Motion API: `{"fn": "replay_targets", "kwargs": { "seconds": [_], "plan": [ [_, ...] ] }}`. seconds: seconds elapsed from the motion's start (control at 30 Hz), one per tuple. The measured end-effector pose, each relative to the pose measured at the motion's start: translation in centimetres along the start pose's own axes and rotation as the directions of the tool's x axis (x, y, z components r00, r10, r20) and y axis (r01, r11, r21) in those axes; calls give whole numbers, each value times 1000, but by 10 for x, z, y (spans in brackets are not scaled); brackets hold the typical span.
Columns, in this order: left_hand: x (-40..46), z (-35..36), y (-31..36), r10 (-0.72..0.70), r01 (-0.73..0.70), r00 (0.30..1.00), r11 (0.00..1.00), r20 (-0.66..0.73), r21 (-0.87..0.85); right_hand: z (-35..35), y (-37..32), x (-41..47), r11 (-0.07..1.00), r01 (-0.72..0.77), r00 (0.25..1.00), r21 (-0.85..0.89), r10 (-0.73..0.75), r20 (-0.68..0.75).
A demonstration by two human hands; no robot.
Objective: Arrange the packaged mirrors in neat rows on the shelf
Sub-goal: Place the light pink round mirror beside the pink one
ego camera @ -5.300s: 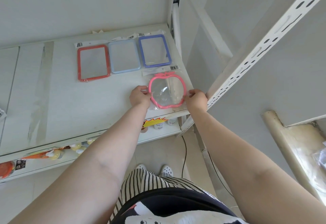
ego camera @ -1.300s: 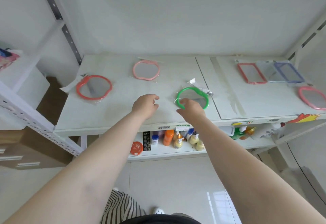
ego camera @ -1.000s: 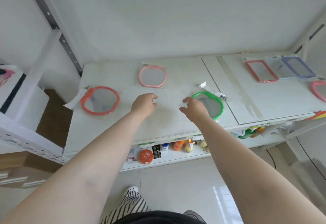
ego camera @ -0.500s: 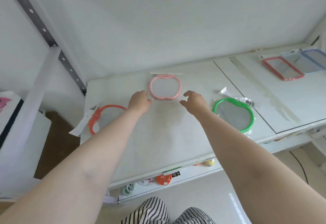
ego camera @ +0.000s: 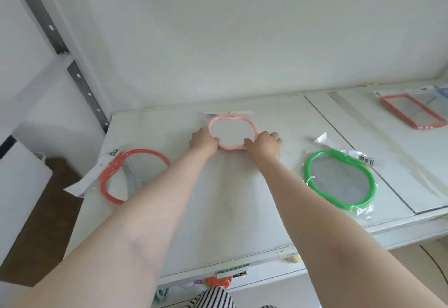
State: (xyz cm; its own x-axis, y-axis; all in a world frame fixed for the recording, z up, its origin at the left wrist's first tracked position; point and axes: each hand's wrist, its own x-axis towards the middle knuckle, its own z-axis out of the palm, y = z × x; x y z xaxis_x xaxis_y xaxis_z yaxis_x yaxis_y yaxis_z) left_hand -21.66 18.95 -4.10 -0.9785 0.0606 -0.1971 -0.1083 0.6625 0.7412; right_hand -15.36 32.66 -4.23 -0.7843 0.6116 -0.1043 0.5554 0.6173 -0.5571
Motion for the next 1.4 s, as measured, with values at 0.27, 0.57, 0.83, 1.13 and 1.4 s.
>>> {"fn": "replay_targets", "kwargs": {
  "seconds": [0.27,0.57,0.83,1.13,1.4],
  "plan": [
    [-65,-46,30,-70,137,986,849,149,-511,-58,3,-51,695,-215,973,686,97,207],
    [-153,-72,74,-73,199,968,805,239,-558,-129,14,-114,366,-324,944,873,188,271],
    [-191,-83,58,-61,301,930,694,363,-654,-164,53,-180,426,-374,927,824,165,335],
    [-257,-114,17,55,294,863,755,502,-586,-165,70,-279,523,-367,930,769,223,292],
    [-310,-87,-3,6,296,847,825,532,-482,-156,108,-363,464,-403,894,789,386,229]
  ]
}}
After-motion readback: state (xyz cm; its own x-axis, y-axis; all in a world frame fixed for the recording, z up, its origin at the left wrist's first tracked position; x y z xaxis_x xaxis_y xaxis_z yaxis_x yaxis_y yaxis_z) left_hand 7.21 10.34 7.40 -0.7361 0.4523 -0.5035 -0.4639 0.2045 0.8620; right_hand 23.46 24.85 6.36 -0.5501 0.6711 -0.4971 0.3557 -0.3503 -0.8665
